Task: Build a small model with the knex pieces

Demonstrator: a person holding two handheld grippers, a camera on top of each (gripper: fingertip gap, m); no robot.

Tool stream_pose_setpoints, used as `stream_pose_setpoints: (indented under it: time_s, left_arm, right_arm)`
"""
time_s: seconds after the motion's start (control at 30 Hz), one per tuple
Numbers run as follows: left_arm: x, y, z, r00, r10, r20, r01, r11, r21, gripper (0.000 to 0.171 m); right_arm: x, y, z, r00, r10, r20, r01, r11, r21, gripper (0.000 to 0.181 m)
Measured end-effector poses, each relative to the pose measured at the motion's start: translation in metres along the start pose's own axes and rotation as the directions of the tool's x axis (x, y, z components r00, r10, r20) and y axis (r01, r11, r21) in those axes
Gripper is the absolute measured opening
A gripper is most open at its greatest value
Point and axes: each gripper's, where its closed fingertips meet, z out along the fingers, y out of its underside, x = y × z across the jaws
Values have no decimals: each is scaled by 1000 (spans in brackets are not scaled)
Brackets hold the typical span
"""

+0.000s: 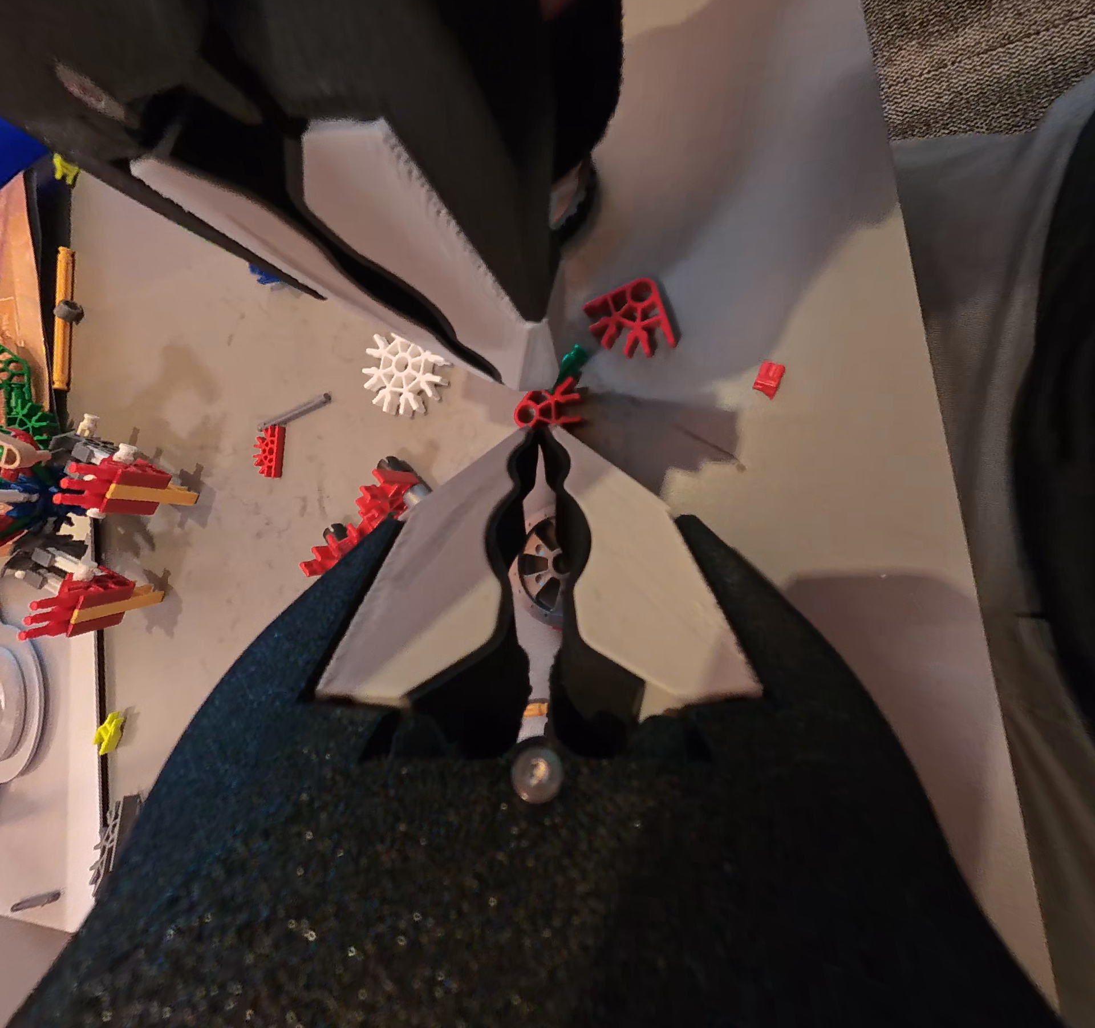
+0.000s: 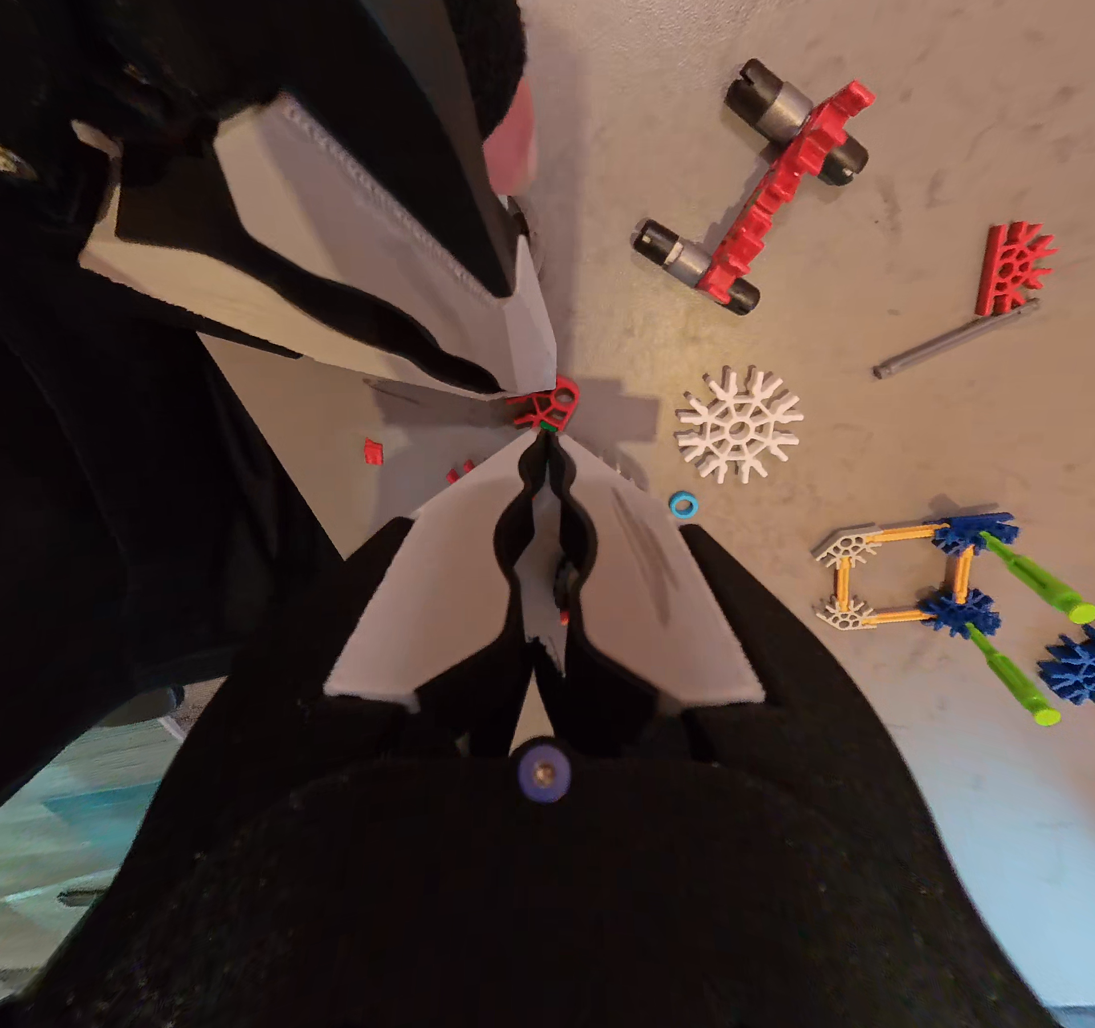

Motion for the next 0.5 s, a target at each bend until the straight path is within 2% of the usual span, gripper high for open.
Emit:
stream_pose_setpoints:
  time_s: [0.23,0.33,0.5]
  left_arm:
    - [0,0,0,1000,0,13,0,1000,6,0]
    - [-1,0,0,999,-32,2,32,999,25,0]
    - [0,2,-2,998,-56,10,56,998,34,0]
  right_arm:
    - [2,-1,1,1000,-7,-6,7,1000,-6,0]
    - [2,0,0,998,-23,-57,24,1000,5,0]
    - [1,3,-25,992,92,-89,-72,976,207,7]
